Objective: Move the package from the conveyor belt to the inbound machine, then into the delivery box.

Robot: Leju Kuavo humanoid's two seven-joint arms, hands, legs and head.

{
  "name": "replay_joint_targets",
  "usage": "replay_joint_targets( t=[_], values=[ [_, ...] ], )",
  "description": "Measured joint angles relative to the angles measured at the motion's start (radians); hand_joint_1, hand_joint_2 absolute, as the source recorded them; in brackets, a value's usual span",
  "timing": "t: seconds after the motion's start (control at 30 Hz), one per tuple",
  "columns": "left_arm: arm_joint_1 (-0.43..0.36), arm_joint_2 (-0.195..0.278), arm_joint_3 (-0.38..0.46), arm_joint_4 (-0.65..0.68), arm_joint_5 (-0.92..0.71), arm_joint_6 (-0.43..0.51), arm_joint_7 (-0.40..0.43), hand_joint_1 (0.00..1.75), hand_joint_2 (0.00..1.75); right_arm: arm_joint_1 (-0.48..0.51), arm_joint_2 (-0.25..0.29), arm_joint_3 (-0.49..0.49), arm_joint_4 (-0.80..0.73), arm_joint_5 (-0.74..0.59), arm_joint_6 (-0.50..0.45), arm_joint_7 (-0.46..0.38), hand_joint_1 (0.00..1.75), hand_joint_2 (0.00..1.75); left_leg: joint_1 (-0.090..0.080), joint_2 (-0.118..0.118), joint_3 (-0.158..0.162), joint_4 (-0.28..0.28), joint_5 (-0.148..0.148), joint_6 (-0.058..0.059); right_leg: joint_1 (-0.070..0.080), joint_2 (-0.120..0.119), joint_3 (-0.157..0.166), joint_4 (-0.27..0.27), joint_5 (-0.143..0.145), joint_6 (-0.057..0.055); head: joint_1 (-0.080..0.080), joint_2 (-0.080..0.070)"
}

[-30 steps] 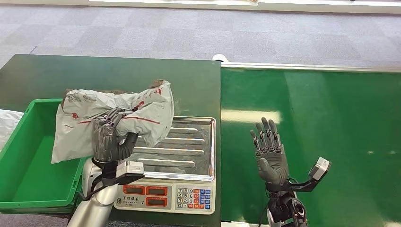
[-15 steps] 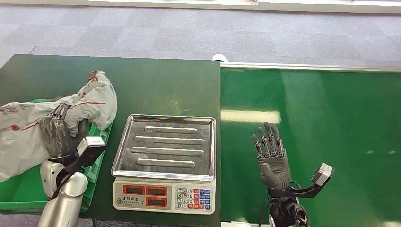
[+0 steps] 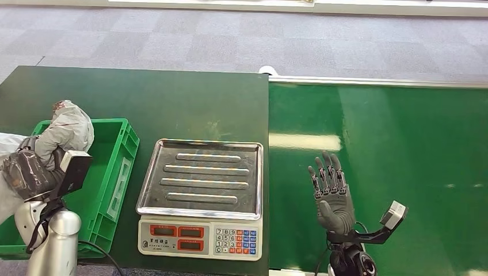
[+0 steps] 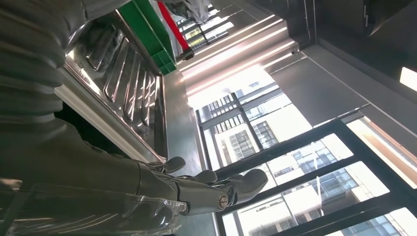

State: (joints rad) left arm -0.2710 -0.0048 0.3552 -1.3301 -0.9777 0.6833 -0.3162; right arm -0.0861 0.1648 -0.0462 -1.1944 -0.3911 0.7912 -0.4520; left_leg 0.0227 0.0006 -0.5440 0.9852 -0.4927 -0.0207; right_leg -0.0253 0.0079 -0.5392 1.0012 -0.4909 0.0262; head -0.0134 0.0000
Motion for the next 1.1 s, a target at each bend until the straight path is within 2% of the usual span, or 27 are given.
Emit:
replay_joint_targets(
  t=[0.03,0.07,0.17,0.2,0.5,0.87,0.97,1.1],
  values=[
    [-0.004,0.004,-0.002,0.008,-0.001,-0.009,0.02,1.4,0.0,0.0,0.0,0.0,0.0,0.0,0.0,0.0,0.0,1.75,0.0,0.0,0.0,0.0,0.0,0.0,0.0,0.0,0.0,0.0,0.0,0.0,0.0,0.0],
    [-0.007,0.008,-0.005,0.017,-0.002,-0.019,0.038,1.17,0.0,0.001,0.0,0.0,0.0,0.0,0.0,0.0,0.0,1.75,0.0,0.0,0.001,0.0,0.0,0.0,0.0,0.0,0.0,0.0,0.0,0.0,0.0,0.0],
    [-0.015,0.021,-0.017,0.04,-0.011,-0.042,0.072,0.17,0.0,0.004,0.0,0.0,0.0,-0.001,0.0,0.0,0.0,1.75,0.0,0.0,0.002,0.0,0.0,0.0,0.0,0.0,0.001,0.0,0.0,0.0,0.0,0.0],
    [-0.018,0.025,-0.022,0.046,-0.014,-0.046,0.078,0.03,0.0,0.004,0.0,0.0,0.0,-0.002,0.0,0.0,0.0,1.75,0.0,0.0,0.002,0.0,0.0,0.0,0.0,0.0,0.001,0.0,0.0,0.0,0.0,0.0],
    [-0.03,0.046,-0.044,0.086,-0.021,-0.051,0.096,0.0,0.0,0.009,-0.002,-0.001,0.0,-0.005,-0.002,0.0,0.0,1.75,0.0,0.0,0.002,0.0,0.001,-0.001,0.0,0.0,0.001,0.001,0.0,-0.001,0.0,0.0],
    [-0.053,0.066,-0.045,0.132,-0.006,-0.004,0.099,0.0,0.0,0.008,-0.003,-0.001,0.0,-0.007,-0.008,0.0,0.0,1.75,0.0,0.0,0.001,0.0,0.001,-0.001,0.0,0.0,0.0,0.001,0.0,-0.001,0.0,0.0],
    [-0.057,0.064,-0.035,0.132,0.005,0.009,0.058,0.0,0.0,0.008,-0.003,-0.001,0.0,-0.008,-0.01,0.0,0.0,1.75,0.0,0.0,0.001,0.0,0.001,-0.001,0.0,0.0,0.0,0.001,0.0,-0.001,0.0,0.0],
    [-0.059,0.043,0.014,0.109,0.024,0.014,-0.061,0.0,0.0,0.008,-0.003,-0.001,0.0,-0.01,-0.012,0.0,0.0,1.75,0.0,0.0,0.001,0.0,0.001,-0.001,0.0,0.0,0.0,0.001,0.0,-0.001,0.0,0.0]
  ],
)
